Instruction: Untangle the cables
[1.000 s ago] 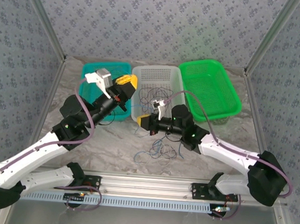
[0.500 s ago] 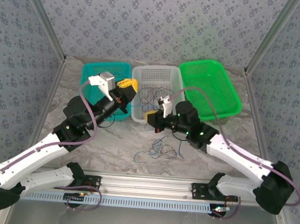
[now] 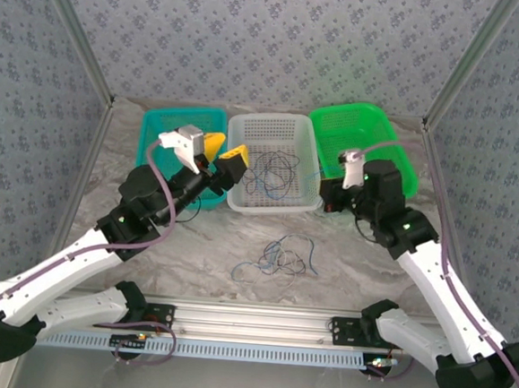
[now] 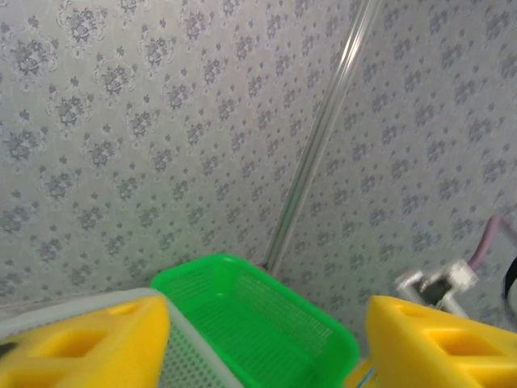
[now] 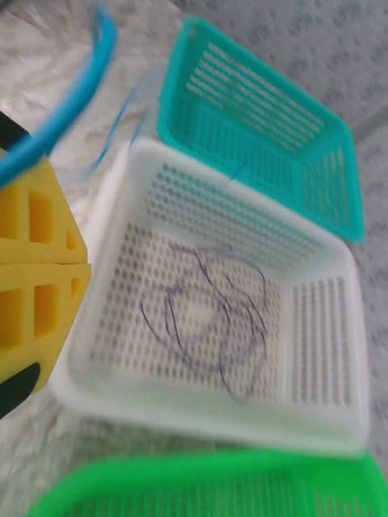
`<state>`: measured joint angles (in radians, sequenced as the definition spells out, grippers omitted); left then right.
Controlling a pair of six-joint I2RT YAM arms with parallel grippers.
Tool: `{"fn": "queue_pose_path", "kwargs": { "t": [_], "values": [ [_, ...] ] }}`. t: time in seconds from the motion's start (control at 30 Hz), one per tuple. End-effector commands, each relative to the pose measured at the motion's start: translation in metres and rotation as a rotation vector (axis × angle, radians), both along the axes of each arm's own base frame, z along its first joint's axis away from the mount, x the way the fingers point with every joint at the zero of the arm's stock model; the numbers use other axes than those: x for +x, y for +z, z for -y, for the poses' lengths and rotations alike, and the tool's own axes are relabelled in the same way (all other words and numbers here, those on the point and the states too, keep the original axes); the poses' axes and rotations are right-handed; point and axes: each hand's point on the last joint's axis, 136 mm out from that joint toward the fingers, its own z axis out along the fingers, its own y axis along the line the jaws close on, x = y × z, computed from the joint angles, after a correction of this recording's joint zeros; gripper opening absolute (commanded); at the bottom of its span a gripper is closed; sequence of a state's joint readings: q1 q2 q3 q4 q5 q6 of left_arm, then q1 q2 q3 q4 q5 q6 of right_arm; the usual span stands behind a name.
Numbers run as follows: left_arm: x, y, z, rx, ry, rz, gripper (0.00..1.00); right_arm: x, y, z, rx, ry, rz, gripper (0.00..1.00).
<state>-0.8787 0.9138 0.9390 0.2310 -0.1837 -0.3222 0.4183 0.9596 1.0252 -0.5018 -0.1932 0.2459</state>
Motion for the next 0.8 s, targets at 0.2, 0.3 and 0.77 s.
{"fn": "queue_pose_path", "kwargs": {
  "t": [0.2,0.3,0.77],
  "values": [
    [-0.003,-0.026,-0.022,0.017,0.063,-0.064,0.89,0.042,0.047,0.074,0.028,-0.210,0.004,0.00],
    [-0.007,-0.041,-0.024,0.022,0.047,-0.090,0.91,0.056,0.064,0.081,0.052,-0.223,0.033,0.00],
    [-0.014,-0.127,-0.034,0.056,0.055,-0.269,0.91,0.116,0.098,0.113,0.041,-0.331,0.100,0.00]
  ]
}}
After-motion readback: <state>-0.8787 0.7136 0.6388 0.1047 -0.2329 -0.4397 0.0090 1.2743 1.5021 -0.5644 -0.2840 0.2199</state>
